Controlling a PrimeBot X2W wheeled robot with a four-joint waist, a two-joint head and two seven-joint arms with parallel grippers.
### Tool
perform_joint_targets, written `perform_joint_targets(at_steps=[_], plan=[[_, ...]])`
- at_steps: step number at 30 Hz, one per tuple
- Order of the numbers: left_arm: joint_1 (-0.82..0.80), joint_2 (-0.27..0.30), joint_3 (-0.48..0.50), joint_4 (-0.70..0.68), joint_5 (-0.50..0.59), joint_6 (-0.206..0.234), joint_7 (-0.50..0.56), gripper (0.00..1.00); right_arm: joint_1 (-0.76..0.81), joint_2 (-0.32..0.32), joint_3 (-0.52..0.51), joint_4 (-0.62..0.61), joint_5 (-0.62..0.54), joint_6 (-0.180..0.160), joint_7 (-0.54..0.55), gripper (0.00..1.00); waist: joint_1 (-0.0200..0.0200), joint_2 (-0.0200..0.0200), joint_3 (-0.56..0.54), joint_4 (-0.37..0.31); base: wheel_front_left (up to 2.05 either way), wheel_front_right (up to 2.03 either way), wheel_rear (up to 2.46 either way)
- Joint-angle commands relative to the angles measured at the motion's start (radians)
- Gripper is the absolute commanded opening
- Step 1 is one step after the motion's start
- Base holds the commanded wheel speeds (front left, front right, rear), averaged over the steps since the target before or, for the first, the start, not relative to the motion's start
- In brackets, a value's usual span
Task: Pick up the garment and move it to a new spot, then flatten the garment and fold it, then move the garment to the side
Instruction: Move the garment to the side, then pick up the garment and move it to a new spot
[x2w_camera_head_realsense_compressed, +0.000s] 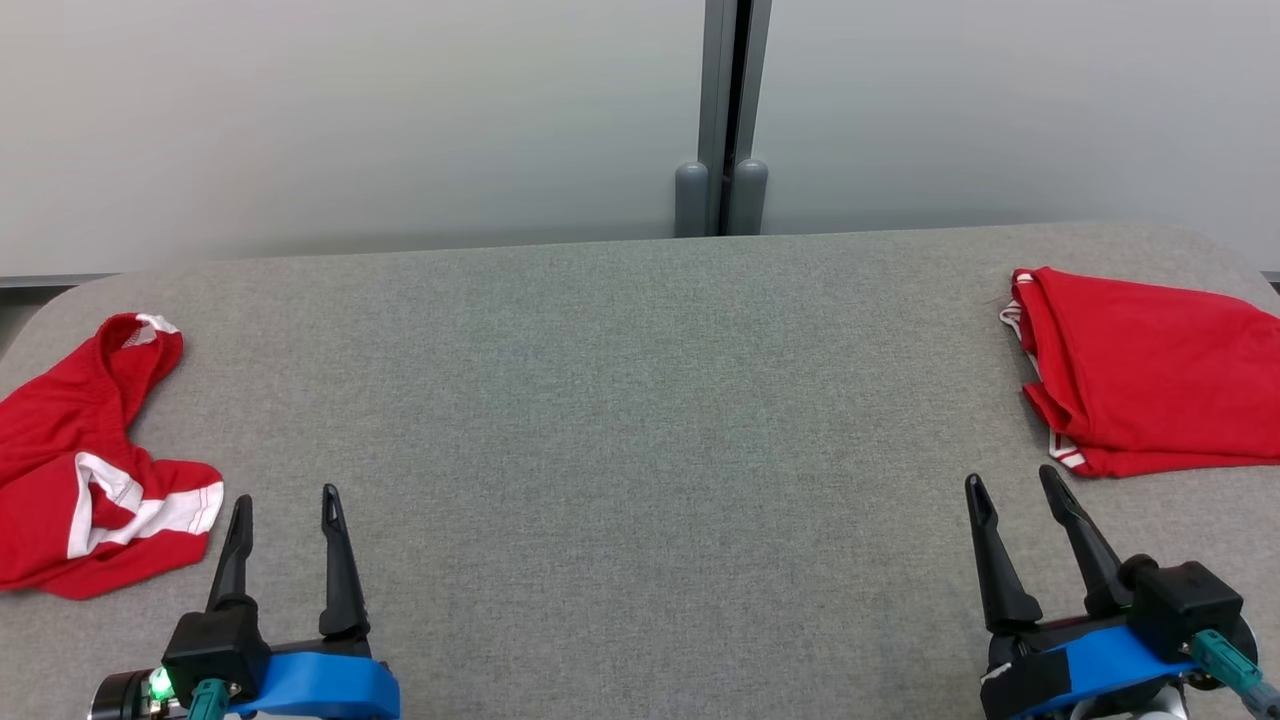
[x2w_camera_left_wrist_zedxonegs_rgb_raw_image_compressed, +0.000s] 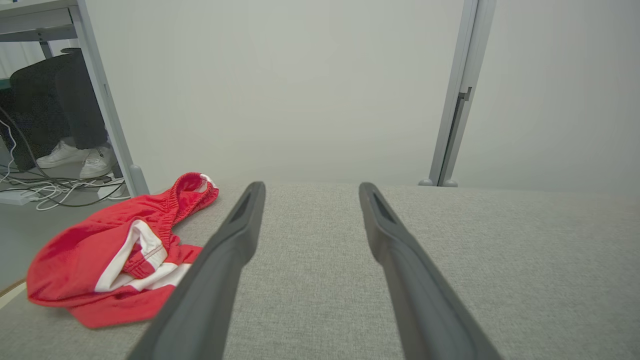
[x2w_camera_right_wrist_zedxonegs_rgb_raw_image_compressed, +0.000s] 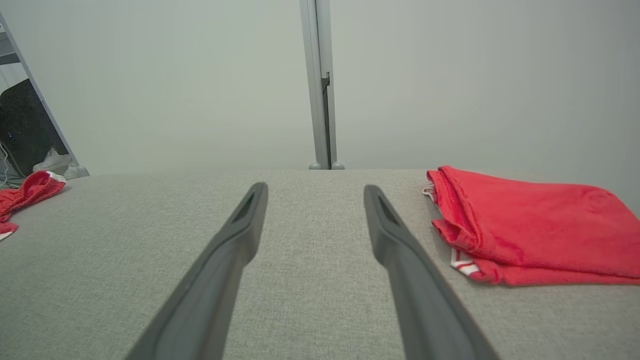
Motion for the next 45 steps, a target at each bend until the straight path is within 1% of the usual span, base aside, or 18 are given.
perform_joint_targets(at_steps=[1, 15, 22, 31, 45], plan=[[0.008, -0.001, 0.002, 0.002, 0.003, -0.002, -0.004, 1.0, 0.014, 0.004, -0.004, -0.007, -0.005, 0.0, 0.004, 1.0, -0.0001, 0.0, 0.0, -0.001, 0.0, 0.0, 0.0], [-0.001, -0.001, 0.01, 0.014, 0.004, -0.009, -0.004, 1.0, 0.026, 0.004, -0.015, -0.005, -0.008, 0.0, 0.02, 1.0, -0.0001, 0.0, -0.008, 0.005, 0.0, 0.0, 0.0], [-0.008, 0.001, 0.025, 0.01, 0.004, -0.011, -0.004, 1.0, 0.022, 0.006, 0.0, 0.001, -0.006, 0.0, 0.021, 1.0, -0.0001, 0.0, -0.007, 0.037, 0.0, 0.0, 0.0], [-0.009, 0.002, 0.041, 0.009, 0.005, -0.009, -0.004, 1.0, 0.001, 0.002, 0.029, 0.021, 0.008, 0.0, 0.015, 1.0, -0.0001, 0.0, 0.001, 0.112, 0.0, 0.0, 0.0], [-0.008, 0.001, 0.057, 0.001, 0.001, -0.008, -0.004, 1.0, -0.023, -0.009, 0.054, 0.044, 0.014, 0.0, 0.005, 1.0, -0.0001, 0.0, 0.019, 0.282, 0.0, 0.0, 0.0]])
